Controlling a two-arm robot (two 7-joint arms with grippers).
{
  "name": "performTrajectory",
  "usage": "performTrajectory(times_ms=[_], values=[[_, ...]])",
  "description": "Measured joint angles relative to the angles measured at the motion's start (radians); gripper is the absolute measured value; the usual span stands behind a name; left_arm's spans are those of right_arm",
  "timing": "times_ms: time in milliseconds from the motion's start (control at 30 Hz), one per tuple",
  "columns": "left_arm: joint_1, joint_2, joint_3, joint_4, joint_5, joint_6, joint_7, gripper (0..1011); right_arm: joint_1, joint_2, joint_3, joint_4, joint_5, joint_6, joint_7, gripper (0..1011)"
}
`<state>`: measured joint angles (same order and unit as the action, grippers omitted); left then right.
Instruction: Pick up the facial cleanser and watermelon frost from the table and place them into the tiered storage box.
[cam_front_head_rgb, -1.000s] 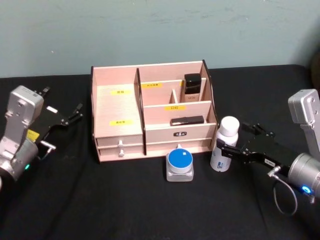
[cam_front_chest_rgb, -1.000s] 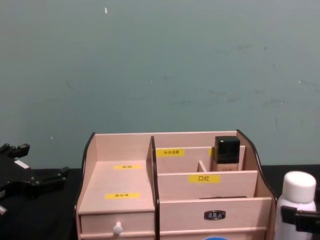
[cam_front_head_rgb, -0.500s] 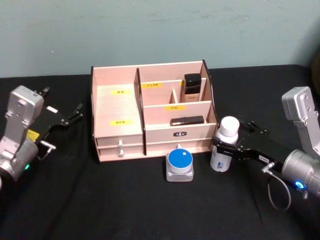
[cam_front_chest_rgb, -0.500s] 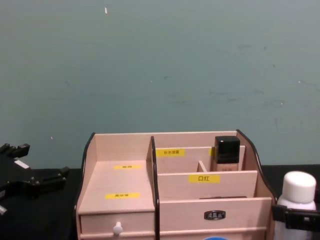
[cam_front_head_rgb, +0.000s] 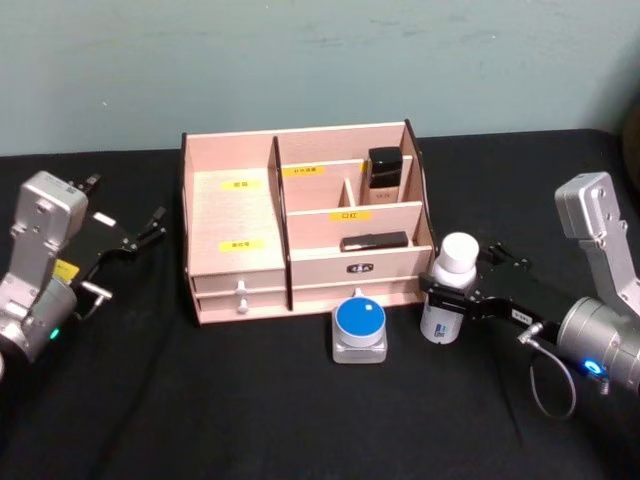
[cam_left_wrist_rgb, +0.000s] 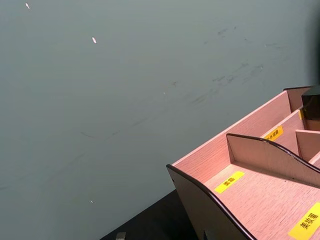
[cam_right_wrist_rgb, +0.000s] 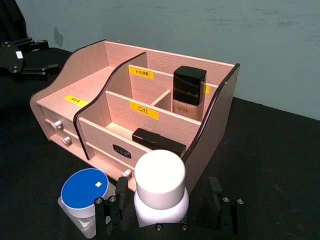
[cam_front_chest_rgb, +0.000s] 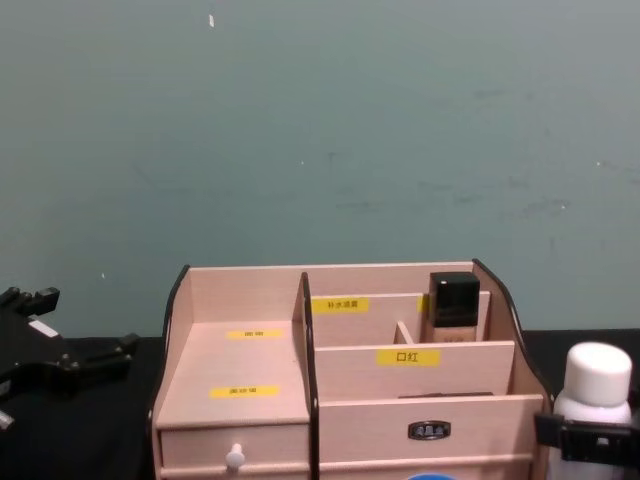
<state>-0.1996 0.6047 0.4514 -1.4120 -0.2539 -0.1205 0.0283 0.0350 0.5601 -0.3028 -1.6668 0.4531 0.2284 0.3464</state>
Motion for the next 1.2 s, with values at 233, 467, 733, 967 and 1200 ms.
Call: performTrajectory(times_ms=[233,467,733,967,1200], values=[[0.000,0.000,0.000,0.000,0.000,0.000,0.000,1010,-0.002,0.001,0.001,-0.002,0.000,-0.001,-0.002,960],[0.000,0.000,0.000,0.000,0.000,0.000,0.000,1010,-0.003,0.001,0.001,-0.004,0.000,-0.002,-0.002,811],[0.000,0.000,0.000,0.000,0.000,0.000,0.000,1010,-0.003,0.002,0.002,-0.004,0.001,-0.003,-0.003,602],[0.000,0.000,0.000,0.000,0.000,0.000,0.000,1010,-0.004,0.002,0.002,-0.005,0.002,-0.003,-0.004,602],[0.000,0.000,0.000,0.000,0.000,0.000,0.000,1010,-0.007,-0.004,0.004,-0.005,0.003,-0.006,-0.004,602]])
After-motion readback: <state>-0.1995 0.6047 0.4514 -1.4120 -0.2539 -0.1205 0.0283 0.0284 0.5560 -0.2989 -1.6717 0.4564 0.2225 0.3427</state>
